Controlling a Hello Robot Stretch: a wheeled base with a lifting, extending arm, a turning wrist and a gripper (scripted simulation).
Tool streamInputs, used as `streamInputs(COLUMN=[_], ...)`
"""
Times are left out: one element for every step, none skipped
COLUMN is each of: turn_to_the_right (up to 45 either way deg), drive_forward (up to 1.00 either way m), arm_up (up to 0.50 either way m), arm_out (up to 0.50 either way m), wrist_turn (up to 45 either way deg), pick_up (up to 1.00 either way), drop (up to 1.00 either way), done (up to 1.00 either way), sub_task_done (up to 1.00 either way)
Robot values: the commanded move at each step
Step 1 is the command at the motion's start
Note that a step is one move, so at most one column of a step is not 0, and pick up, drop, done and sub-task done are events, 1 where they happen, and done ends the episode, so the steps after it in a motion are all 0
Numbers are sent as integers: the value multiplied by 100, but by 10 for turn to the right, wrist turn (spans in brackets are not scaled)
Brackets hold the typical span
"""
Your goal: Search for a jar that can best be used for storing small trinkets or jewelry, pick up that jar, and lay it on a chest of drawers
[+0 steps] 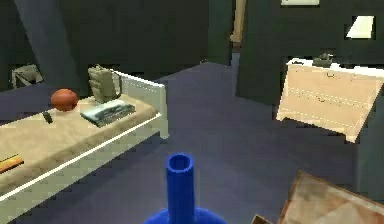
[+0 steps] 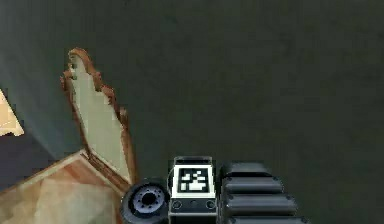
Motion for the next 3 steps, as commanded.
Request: streamInputs(turn_to_the_right=[-420,0,300], drive_forward=[0,30,0], arm_up=[0,0,0], arm_out=[0,0,0], wrist_turn=[0,0,0], pick_up=[0,0,0], drop=[0,0,0], done=[0,0,0], sub_task_done=[0,0,0])
